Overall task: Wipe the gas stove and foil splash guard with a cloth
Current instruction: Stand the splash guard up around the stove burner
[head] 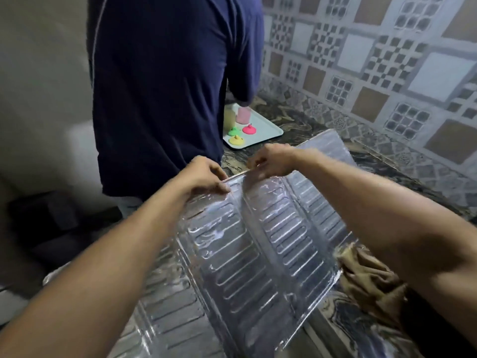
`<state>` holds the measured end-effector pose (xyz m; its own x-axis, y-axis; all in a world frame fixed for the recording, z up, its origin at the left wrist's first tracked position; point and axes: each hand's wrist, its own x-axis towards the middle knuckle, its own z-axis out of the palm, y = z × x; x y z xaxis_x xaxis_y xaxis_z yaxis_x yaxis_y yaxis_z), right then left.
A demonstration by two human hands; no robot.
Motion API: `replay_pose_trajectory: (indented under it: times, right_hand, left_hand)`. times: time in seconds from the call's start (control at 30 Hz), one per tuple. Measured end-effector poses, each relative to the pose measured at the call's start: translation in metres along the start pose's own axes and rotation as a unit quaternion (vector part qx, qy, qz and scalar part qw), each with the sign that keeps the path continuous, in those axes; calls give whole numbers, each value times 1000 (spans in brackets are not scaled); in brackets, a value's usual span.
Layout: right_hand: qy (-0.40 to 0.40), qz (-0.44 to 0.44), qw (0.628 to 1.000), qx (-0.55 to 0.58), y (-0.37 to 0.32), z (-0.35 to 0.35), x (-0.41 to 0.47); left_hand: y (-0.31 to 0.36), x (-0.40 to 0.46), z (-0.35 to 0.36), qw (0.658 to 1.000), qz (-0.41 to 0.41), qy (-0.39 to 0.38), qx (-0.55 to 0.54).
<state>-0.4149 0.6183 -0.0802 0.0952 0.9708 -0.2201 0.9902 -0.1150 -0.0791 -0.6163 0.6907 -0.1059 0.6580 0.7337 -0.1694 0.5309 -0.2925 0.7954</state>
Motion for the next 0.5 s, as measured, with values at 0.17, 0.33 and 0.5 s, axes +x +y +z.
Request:
replay_pose_trajectory:
  times: [0.17, 0.33, 0.5]
  right_hand:
    - [41, -8, 999, -6, 9, -58, -28]
    - [103, 38, 994, -21, 40, -107, -64]
    - [170, 98, 979, -46, 73, -139, -111]
  left_hand:
    - [18, -26, -47, 995, -8, -64, 75]
    - [26, -39, -86, 986, -55, -97, 121]
    - [45, -51, -109, 977, -41, -85, 190]
